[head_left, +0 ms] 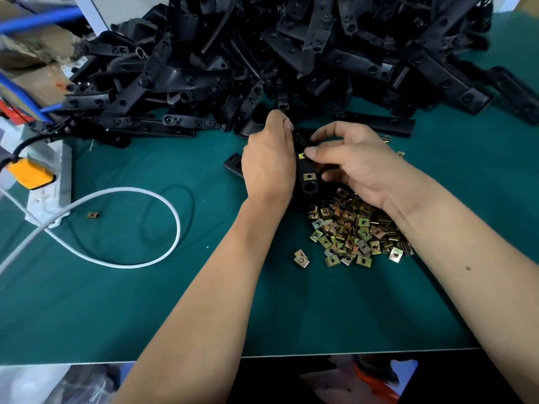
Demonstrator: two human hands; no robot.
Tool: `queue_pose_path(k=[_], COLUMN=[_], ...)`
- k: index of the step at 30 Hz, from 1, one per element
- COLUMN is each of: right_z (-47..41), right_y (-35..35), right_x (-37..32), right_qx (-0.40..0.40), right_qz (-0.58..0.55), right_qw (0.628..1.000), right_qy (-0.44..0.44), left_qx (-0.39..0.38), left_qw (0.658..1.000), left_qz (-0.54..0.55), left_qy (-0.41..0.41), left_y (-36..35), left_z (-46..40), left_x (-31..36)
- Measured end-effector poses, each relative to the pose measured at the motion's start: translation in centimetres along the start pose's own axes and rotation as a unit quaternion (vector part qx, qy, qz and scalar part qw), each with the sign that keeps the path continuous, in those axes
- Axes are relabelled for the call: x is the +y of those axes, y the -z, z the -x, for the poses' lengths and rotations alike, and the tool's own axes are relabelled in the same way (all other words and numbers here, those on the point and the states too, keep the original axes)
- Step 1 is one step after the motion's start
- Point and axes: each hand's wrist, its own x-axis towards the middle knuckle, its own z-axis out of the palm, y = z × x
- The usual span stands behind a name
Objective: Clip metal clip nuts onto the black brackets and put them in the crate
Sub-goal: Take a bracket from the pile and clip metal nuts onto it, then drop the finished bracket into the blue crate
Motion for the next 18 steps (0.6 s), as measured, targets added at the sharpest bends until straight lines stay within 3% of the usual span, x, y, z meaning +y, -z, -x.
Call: queue_pose_path(k=[5, 10, 15, 18], right_z=[-0.3, -0.9, -0.8, -0.5], right_y=[0.3, 1.7, 1.8, 1.7], right_x=[0.1, 0.2, 0.1, -0.2], right_qx=[0.073, 0.157, 0.152, 0.143], right_qz=[0.035, 0.027, 0.058, 0.158], right_qw=[0.996, 0.986, 0.984, 0.971], right_qy=[0.041, 0.054, 0.071, 0.107], left_qx=[-0.048, -0.133, -0.14, -0.123], left_qw=[0.997, 0.988, 0.986, 0.989], left_qz=[0.059, 0.027, -0.012, -0.029], left_qy=[-0.018, -0.069, -0.085, -0.083], left_y=[0.2, 0.7, 0.5, 0.4], left_z=[-0.2, -0.5, -0.3, -0.1], left_x=[-0.7, -2.1, -2.5, -2.2])
